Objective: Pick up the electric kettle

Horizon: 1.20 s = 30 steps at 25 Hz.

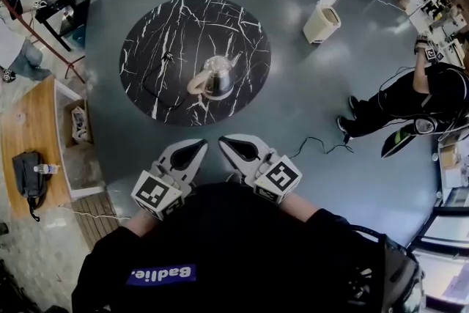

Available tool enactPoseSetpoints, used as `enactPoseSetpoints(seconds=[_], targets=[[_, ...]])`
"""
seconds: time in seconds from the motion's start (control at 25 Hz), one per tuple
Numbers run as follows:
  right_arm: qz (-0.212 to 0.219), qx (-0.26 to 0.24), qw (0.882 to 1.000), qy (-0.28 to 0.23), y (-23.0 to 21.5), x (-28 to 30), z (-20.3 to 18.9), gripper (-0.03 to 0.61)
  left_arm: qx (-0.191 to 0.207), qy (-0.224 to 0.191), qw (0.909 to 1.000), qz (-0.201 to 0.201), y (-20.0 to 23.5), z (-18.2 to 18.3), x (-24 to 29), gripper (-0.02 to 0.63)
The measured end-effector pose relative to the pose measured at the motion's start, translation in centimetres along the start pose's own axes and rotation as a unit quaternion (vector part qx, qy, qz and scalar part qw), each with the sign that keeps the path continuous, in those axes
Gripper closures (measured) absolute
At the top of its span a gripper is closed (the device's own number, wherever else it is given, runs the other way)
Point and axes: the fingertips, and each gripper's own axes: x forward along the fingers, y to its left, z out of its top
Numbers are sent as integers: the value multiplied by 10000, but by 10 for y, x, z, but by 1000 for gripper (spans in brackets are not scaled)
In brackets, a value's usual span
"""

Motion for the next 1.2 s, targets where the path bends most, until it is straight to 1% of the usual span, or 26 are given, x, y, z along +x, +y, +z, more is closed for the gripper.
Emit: enactPoseSetpoints(seconds=[0.24,0.36,0.52,0.76,1.0,1.2], targets=[[46,-7,10000,-24,-9,-10,3,584,43,-55,10000,40,-4,1,12,621],[95,-57,9999,-65,-14,-16,8,584,97,-7,9999,101,-8,3,20,621],[152,-17,9999,-63,-26,-28,8,584,116,0,9997,214,-11,2,31,621],[407,68,9989,-225,-39,-39,8,584,128,-3,9987,486,-13,-6,46,621],[365,148,9992,-76,-54,-50,1,584,149,-9,9975,688,-18,-5,56,621],[401,149,9991,-36,-56,-43,2,584,110,8,9966,811,-8,-6,55,621]])
